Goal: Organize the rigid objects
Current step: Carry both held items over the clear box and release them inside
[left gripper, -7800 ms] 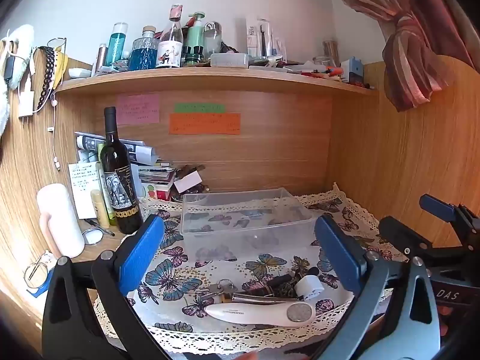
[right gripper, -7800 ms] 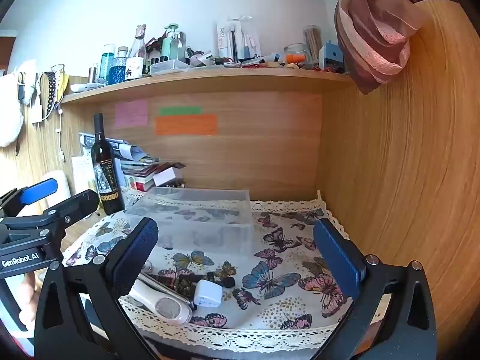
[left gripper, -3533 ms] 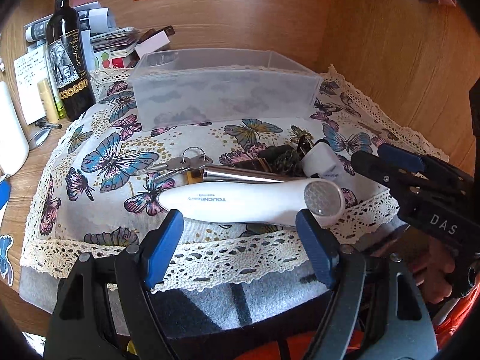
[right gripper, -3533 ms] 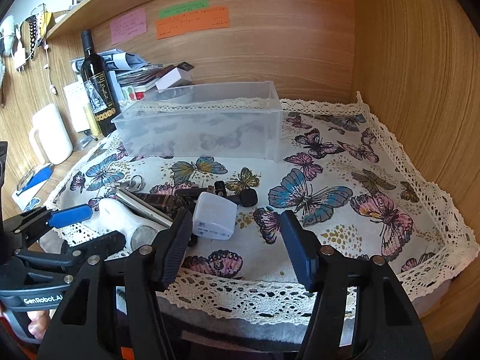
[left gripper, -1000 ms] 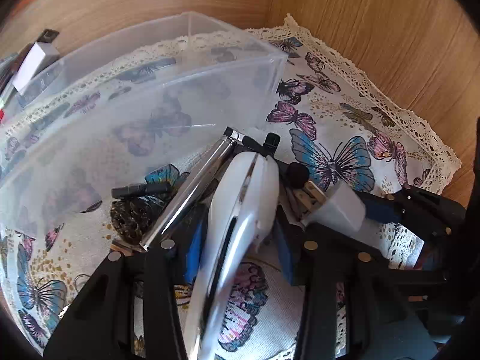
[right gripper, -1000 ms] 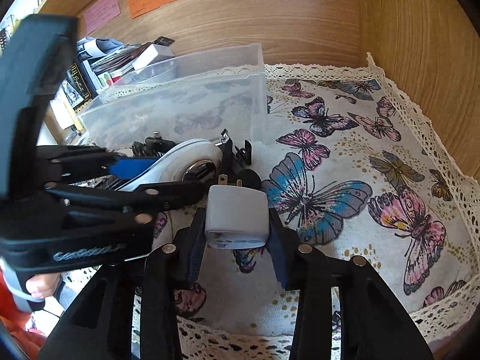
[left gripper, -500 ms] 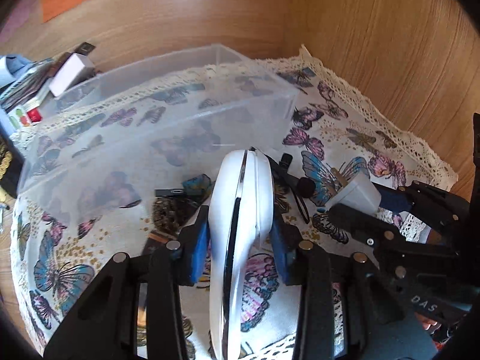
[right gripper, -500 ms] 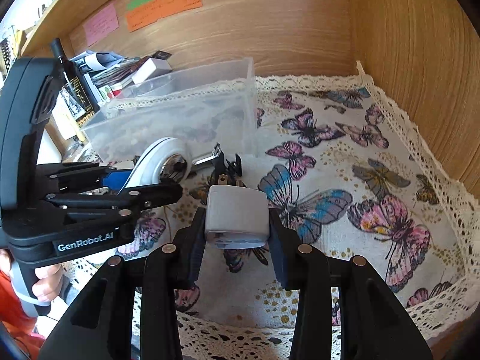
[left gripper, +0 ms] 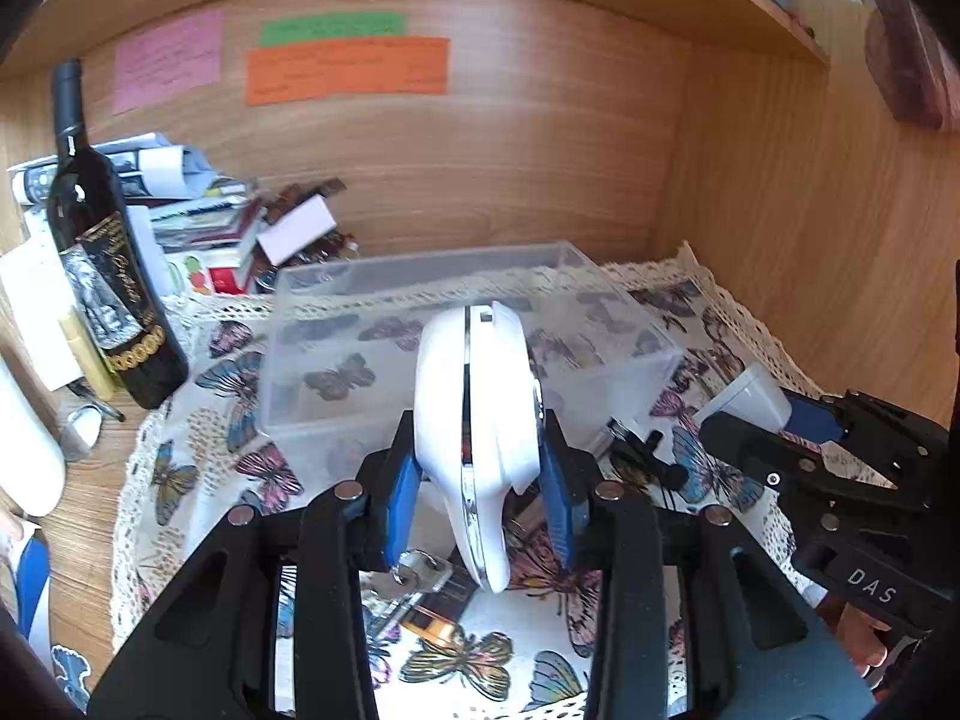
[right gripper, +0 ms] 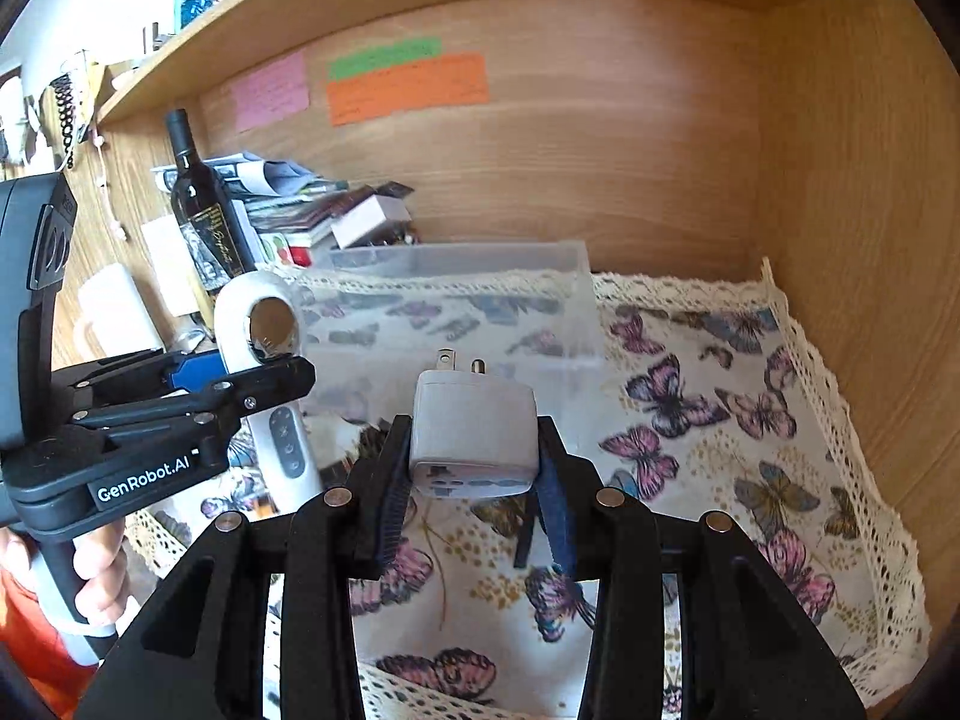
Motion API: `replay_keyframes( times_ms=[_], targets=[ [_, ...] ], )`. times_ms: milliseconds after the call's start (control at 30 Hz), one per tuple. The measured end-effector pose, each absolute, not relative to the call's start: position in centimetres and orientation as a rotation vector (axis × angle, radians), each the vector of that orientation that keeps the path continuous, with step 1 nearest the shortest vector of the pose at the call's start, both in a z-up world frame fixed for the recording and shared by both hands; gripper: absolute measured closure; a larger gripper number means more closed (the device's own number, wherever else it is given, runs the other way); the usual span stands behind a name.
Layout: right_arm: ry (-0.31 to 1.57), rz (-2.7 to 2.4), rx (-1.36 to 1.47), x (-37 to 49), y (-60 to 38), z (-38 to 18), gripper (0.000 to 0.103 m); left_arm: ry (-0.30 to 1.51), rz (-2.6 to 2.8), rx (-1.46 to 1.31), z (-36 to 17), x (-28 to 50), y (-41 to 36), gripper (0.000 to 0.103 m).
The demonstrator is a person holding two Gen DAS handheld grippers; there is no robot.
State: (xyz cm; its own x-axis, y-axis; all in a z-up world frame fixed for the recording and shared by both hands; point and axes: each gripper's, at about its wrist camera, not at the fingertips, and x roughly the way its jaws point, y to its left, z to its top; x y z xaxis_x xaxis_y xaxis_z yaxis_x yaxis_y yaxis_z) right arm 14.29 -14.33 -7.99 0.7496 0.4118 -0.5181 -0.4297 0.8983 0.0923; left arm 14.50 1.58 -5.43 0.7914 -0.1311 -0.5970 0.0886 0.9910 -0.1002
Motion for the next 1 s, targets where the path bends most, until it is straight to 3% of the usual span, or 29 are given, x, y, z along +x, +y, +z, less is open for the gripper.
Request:
replay_keyframes(
  times_ms=[800,1000],
  targets=[
    [0.526,0.467,-0.057,20.3,-10.9,-5.3,0.067,0.518,-0.08,-0.152,1.1,19.5,7.2,0.067],
    [0.551,0.467,-0.061,21.9,-10.6,-5.9,0.067,0.54,-0.063,-0.138,0.2,21.4,7.2,0.067]
  ],
)
